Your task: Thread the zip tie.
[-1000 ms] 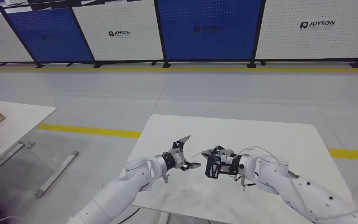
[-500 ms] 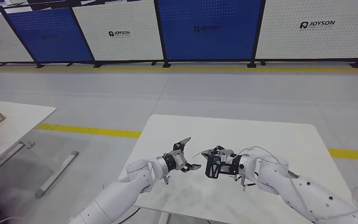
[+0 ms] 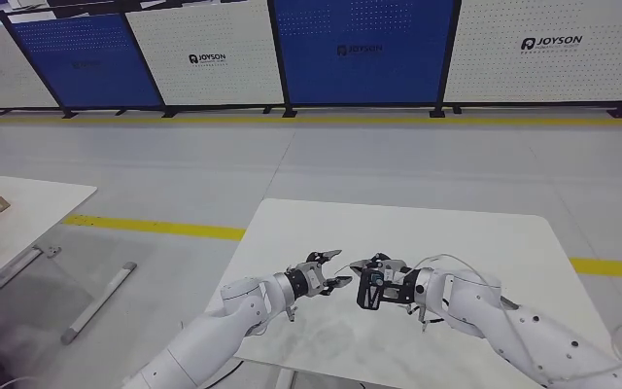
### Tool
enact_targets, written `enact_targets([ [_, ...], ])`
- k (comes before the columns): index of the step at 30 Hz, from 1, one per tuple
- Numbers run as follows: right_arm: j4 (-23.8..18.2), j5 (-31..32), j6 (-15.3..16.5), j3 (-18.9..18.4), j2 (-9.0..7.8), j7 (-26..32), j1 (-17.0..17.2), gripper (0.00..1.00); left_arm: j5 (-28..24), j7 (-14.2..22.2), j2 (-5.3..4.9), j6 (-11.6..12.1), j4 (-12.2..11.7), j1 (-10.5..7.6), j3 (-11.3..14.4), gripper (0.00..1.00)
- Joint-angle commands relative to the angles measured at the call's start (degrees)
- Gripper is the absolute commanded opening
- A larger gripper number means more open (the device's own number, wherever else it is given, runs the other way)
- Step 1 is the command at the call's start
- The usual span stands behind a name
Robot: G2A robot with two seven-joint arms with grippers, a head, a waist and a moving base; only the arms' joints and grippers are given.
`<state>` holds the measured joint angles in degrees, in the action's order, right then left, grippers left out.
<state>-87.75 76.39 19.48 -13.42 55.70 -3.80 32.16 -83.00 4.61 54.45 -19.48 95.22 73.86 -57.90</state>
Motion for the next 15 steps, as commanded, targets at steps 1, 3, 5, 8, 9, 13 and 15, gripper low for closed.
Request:
enact_targets([
  [1, 0.0, 0.0, 0.0, 0.0, 0.0, 0.0, 0.0, 0.0, 0.0, 0.0, -0.05, 0.0, 0.0, -0.11, 0.2, 0.42],
  [3, 0.0, 0.0, 0.0, 0.0, 0.0, 0.0, 0.0, 0.0, -0.1, -0.1, -0.1, 0.0, 0.1, -0.19, 0.4, 0.42],
  [5, 0.0, 0.0, 0.0, 0.0, 0.0, 0.0, 0.0, 0.0, 0.0, -0.2, -0.18, 0.0, 0.3, -0.26, 0.5, 0.4],
  [8, 0.0, 0.0, 0.0, 0.0, 0.0, 0.0, 0.0, 0.0, 0.2, -0.2, -0.32, 0.0, 0.7, -0.24, 0.6, 0.31],
  [9, 0.0, 0.0, 0.0, 0.0, 0.0, 0.0, 0.0, 0.0, 0.2, -0.2, -0.36, 0.0, 0.8, -0.22, 0.5, 0.3],
  [13, 0.0, 0.0, 0.0, 0.0, 0.0, 0.0, 0.0, 0.0, 0.0, -0.1, -0.5, 0.0, 0.9, -0.13, 0.5, 0.2],
  [15, 0.0, 0.0, 0.0, 0.0, 0.0, 0.0, 0.0, 0.0, 0.0, 0.0, -0.57, 0.0, 1.0, -0.13, 0.5, 0.14],
])
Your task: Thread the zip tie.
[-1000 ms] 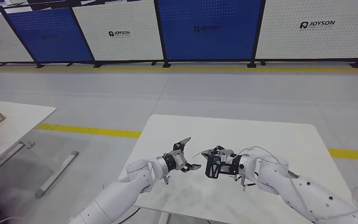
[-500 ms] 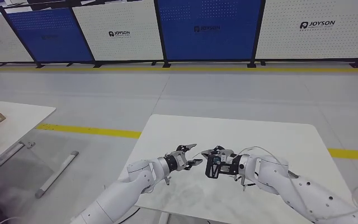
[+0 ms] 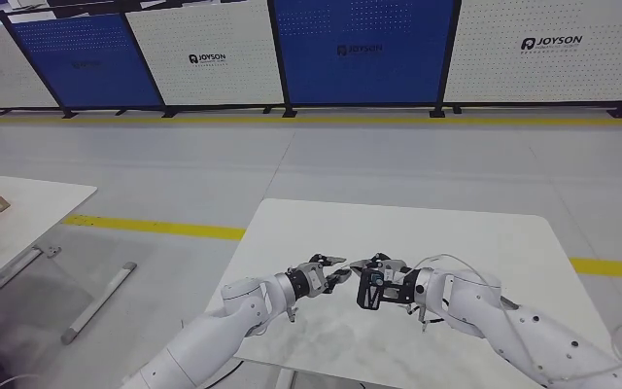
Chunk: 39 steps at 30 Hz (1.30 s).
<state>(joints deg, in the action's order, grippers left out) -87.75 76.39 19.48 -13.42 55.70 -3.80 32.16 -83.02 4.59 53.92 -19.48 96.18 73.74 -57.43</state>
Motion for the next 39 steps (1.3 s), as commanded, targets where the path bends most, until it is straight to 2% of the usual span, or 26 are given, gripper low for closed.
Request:
enact_targets([
  [1, 0.0, 0.0, 0.0, 0.0, 0.0, 0.0, 0.0, 0.0, 0.0, 0.1, -0.06, 0.0, 0.0, -0.03, 0.1, 0.11],
  [5, 0.0, 0.0, 0.0, 0.0, 0.0, 0.0, 0.0, 0.0, 0.0, 0.2, -0.2, 0.0, -0.1, -0.19, 0.4, 0.0],
  [13, 0.0, 0.0, 0.0, 0.0, 0.0, 0.0, 0.0, 0.0, 0.2, 1.0, -0.54, 0.0, 0.0, -0.42, 1.1, 0.0],
  [17, -0.2, 0.0, 0.0, -1.3, 0.04, 0.0, 1.6, 0.02, 0.2, 1.3, -0.68, 0.0, -0.1, -0.56, 1.3, 0.0],
  [19, -0.4, -0.1, 0.0, -1.9, -0.02, 0.1, 2.0, 0.38, 0.2, 1.3, -0.73, 0.0, -0.1, -0.61, 1.3, 0.0],
  [23, -1.0, -0.2, 0.0, -3.4, -0.46, -0.6, 3.1, 0.66, 1.0, 0.5, -0.7, 0.5, -0.2, -0.49, 0.7, 0.0],
  [24, -1.2, -0.3, 0.0, -3.7, -0.62, -0.9, 3.3, 0.76, 1.6, 0.1, -0.66, 1.4, -0.2, -0.37, 0.5, 0.0],
  [25, -1.4, -0.2, 0.0, -4.1, -0.81, -1.2, 3.7, 0.8, 2.3, -0.3, -0.6, 2.3, -0.1, -0.17, 0.4, 0.0],
  [27, -2.0, -0.6, 0.0, -5.0, -1.39, -2.6, 4.5, 1.0, 4.2, -0.9, -0.46, 4.4, 0.0, 0.24, 0.4, 0.0],
  [29, -2.4, -1.3, 0.0, -6.0, -2.03, -3.7, 5.3, 1.0, 6.6, -1.2, -0.37, 6.5, 0.1, 0.65, 0.4, 0.0],
  [32, -2.6, -4.5, 0.0, -8.7, -3.33, -5.7, 7.4, 1.0, 14.1, -2.6, -0.22, 12.7, 0.6, 1.81, 0.8, 0.0],
  [33, -2.5, -7.3, 0.0, -10.0, -3.86, -6.4, 8.6, 1.0, 17.8, -3.4, -0.17, 15.3, 0.7, 2.29, 1.1, 0.0],
  [35, -2.4, -12.5, 0.0, -12.0, -4.62, -6.6, 10.4, 1.0, 23.5, -4.8, -0.07, 18.8, 0.9, 3.26, 1.8, 0.0],
  [37, -2.6, -17.8, 0.0, -13.2, -5.43, -6.5, 11.9, 1.0, 29.0, -6.0, 0.02, 20.7, 1.0, 4.15, 2.6, 0.0],
  [39, -2.9, -22.4, 0.0, -13.4, -6.02, -5.5, 12.5, 1.0, 32.7, -7.2, 0.08, 21.2, 1.1, 4.64, 3.0, 0.0],
])
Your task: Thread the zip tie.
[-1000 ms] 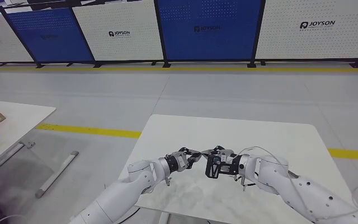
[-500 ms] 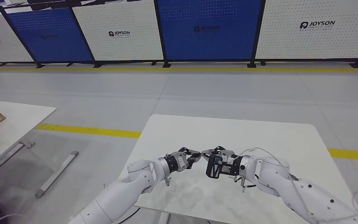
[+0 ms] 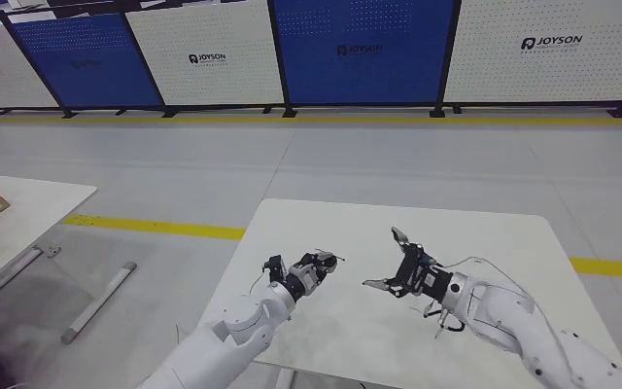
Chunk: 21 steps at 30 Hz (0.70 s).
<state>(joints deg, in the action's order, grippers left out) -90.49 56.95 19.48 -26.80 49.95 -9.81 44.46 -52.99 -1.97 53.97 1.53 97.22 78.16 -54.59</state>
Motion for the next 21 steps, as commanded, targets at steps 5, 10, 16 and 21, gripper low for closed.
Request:
enact_targets([
  [5, -0.4, -12.1, 0.0, 0.3, -0.72, 1.4, 0.7, 1.0, 7.2, -2.5, 0.22, 1.5, 0.4, 0.99, 0.7, 0.0],
  [10, -0.4, -12.1, 0.0, 0.3, -0.72, 1.4, 0.7, 1.0, 7.2, -2.5, 0.22, 1.5, 0.4, 0.99, 0.7, 0.0],
  [16, -0.7, -17.0, 0.0, 0.0, -0.54, 2.1, 1.8, 1.0, 10.3, -3.5, 0.37, 2.5, -0.3, 0.96, 0.6, 0.0],
  [21, -0.9, -34.0, 0.0, 1.0, -0.65, 7.4, 0.3, 1.0, 20.8, -9.2, 0.78, 6.5, 0.0, 2.34, 1.2, 0.0],
])
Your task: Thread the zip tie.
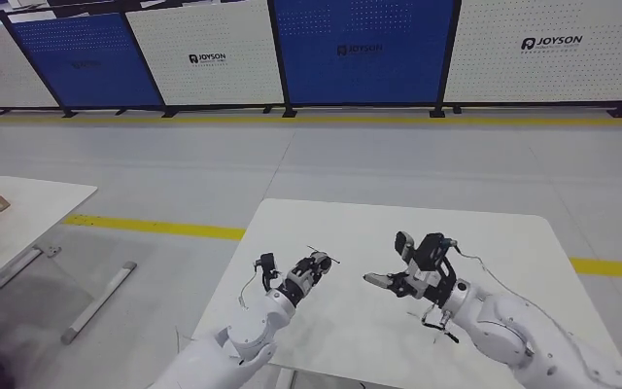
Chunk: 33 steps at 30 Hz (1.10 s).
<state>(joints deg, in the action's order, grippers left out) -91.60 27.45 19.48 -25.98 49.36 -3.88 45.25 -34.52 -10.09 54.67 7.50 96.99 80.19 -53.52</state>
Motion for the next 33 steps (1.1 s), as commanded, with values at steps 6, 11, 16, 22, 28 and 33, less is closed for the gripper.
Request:
enact_targets([
  [6, 1.3, -21.1, 0.0, 0.9, 0.29, 10.3, -2.7, 1.0, 13.7, -5.5, 0.32, 1.7, 1.7, 2.4, 0.3, 0.0],
  [11, 4.8, -35.3, 0.0, 0.4, 2.22, 24.4, -3.7, 1.0, 17.4, -6.3, 0.57, 1.6, 2.5, 3.59, 0.1, 0.0],
  [16, 4.8, -35.3, 0.0, 0.4, 2.22, 24.4, -3.7, 1.0, 17.4, -6.3, 0.57, 1.6, 2.5, 3.59, 0.1, 0.0],
  [22, 4.8, -35.3, 0.0, 0.4, 2.22, 24.4, -3.7, 1.0, 17.4, -6.3, 0.57, 1.6, 2.5, 3.59, 0.1, 0.0],
  [28, 5.9, -39.5, 0.0, -1.5, 2.49, 27.3, -2.6, 1.0, 17.3, -6.5, 0.91, 1.8, 2.7, 3.88, -0.2, 0.0],
  [33, 10.2, -48.6, 0.0, -5.4, 4.19, 38.3, -1.4, 1.0, 20.2, -7.7, 1.08, 1.9, 5.0, 5.7, -1.0, 0.0],
])
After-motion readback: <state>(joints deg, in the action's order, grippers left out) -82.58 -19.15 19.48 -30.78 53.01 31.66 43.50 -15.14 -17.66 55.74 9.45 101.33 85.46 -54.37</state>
